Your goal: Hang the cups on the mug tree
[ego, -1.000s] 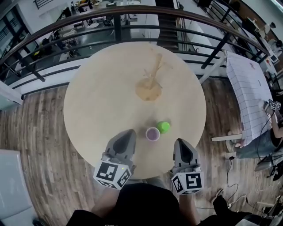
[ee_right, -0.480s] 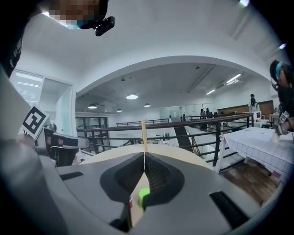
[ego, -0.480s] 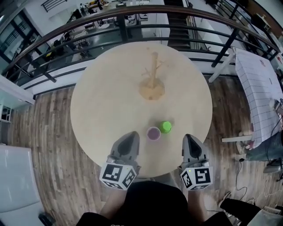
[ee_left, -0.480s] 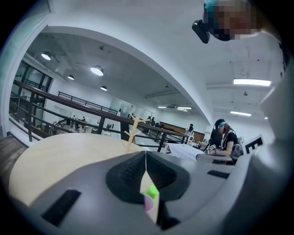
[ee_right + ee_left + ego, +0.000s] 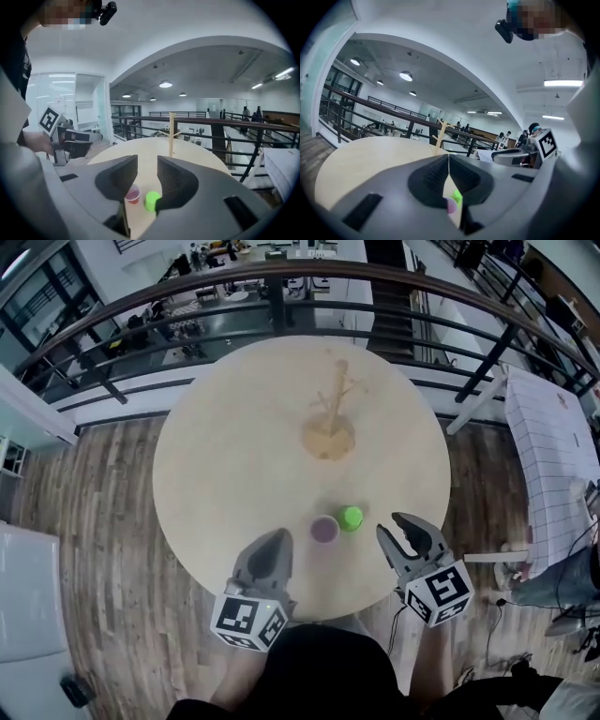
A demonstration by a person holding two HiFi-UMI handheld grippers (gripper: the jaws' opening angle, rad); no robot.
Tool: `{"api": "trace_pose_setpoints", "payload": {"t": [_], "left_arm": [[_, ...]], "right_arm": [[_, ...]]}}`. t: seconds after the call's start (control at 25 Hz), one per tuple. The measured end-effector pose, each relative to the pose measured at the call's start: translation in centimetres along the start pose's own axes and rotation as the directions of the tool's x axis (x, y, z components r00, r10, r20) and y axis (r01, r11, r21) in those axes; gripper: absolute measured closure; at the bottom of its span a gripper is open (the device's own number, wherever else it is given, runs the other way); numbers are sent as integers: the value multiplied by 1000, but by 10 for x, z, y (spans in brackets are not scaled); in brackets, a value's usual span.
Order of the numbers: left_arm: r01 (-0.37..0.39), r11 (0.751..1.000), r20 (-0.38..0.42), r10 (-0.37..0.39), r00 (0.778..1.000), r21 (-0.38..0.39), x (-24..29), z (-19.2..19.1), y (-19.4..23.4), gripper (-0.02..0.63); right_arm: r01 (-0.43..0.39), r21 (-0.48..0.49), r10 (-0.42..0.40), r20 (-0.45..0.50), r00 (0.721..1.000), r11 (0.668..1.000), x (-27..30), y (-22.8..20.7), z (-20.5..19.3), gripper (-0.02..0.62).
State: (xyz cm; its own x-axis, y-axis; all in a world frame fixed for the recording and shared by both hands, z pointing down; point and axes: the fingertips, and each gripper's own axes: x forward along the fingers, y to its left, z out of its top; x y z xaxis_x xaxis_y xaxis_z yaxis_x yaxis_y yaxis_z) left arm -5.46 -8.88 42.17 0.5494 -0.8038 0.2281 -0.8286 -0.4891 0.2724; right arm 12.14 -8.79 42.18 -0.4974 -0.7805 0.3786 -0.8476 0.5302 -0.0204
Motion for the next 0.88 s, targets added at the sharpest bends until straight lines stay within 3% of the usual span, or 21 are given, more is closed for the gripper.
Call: {"api": "trace_pose_setpoints", "payload": {"t": [0.2,0.44,0.68,0.88], "left_arm": [[-52,999,20,53,998,-7,-11,5,16,592],[-85,996,15,85,996,-15,-18,5,30,592],[-106,994,-2,106,994,-21,-20,0,38,592],[-105,994,-23,105,994,-8,-21,-1,47,592]], "right_arm": [[-74,-32,70,-100,993,997,28,9,-5,442],[-119,8,118,-214,970,993,57,16,-24,359],[-157,80,174,-296,939,984,80,11,-57,333],[-157,108,188,-418,889,982,105,0,-94,313]]}}
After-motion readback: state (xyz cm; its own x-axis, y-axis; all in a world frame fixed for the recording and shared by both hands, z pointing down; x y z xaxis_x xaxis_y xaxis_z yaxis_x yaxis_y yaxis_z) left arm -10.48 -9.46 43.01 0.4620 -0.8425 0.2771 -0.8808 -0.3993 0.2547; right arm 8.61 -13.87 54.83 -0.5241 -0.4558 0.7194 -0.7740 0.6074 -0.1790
